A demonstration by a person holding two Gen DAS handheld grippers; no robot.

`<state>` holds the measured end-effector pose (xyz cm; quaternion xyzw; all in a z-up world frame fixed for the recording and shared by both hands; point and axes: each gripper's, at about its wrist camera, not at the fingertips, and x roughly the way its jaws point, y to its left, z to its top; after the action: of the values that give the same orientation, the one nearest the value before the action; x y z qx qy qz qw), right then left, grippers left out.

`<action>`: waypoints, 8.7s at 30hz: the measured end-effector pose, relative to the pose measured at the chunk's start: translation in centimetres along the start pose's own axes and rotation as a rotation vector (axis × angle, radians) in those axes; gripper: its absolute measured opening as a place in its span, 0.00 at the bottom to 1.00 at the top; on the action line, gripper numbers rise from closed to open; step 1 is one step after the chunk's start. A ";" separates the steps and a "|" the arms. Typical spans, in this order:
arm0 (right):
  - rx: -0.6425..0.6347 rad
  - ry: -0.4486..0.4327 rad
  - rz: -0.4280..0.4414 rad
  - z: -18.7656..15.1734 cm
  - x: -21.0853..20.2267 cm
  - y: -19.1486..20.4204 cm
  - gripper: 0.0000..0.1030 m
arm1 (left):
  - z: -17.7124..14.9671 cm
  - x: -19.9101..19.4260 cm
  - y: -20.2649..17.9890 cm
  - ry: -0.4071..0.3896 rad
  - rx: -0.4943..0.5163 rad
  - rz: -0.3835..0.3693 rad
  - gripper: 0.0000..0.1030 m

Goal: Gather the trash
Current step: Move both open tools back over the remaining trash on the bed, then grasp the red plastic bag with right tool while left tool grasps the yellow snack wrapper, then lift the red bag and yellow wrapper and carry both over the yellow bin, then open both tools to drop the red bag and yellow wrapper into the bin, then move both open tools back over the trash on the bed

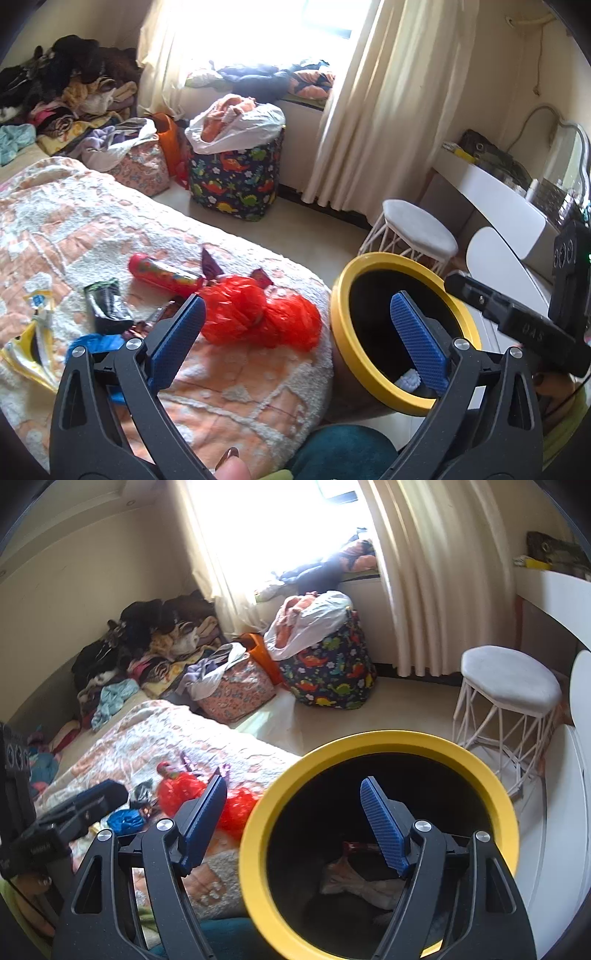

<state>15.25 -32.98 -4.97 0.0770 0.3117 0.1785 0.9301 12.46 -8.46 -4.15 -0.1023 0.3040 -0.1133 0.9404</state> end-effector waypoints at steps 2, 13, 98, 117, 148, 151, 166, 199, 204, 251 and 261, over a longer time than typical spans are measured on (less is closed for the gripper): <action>-0.014 0.003 0.008 0.0 0.2 0.7 0.74 | 0.1 -0.4 0.6 -0.009 -0.009 0.004 0.89; -0.096 -0.003 0.029 -0.7 0.5 4.3 0.81 | 0.3 -2.2 4.0 -0.041 -0.071 0.046 0.89; -0.263 0.274 0.325 -5.5 5.1 19.0 0.33 | -1.7 -7.1 16.1 -0.050 -0.301 0.190 0.19; -0.208 0.200 0.291 -3.2 3.2 16.0 0.33 | -0.9 -7.0 11.6 -0.051 -0.214 0.122 0.19; -0.044 0.078 0.168 0.3 0.6 7.5 0.33 | -0.5 -5.3 4.4 -0.011 -0.074 0.016 0.19; -0.023 0.070 0.149 0.4 0.5 6.5 0.33 | -0.6 -5.1 3.9 -0.005 -0.065 0.008 0.19; 0.052 0.029 0.062 0.9 -0.4 2.9 0.33 | -1.1 -3.8 0.8 0.024 -0.005 -0.051 0.19; 0.257 -0.032 -0.092 0.2 -1.7 -6.3 0.34 | -2.6 2.6 -7.0 0.144 0.150 -0.172 0.19; 0.285 -0.024 -0.105 -0.1 -1.4 -7.2 0.34 | -2.9 3.9 -7.5 0.171 0.159 -0.173 0.19; 0.215 -0.055 -0.120 0.1 -0.9 -5.5 0.67 | -1.7 3.8 -4.5 0.096 0.043 -0.108 0.89; 0.148 -0.060 -0.078 0.9 -0.9 -3.5 0.67 | -1.0 2.2 -2.7 0.053 0.015 -0.072 0.89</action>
<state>16.12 -36.54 -4.63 0.1389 0.2990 0.1164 0.9369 13.14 -11.74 -5.47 -0.1029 0.3238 -0.1519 0.9282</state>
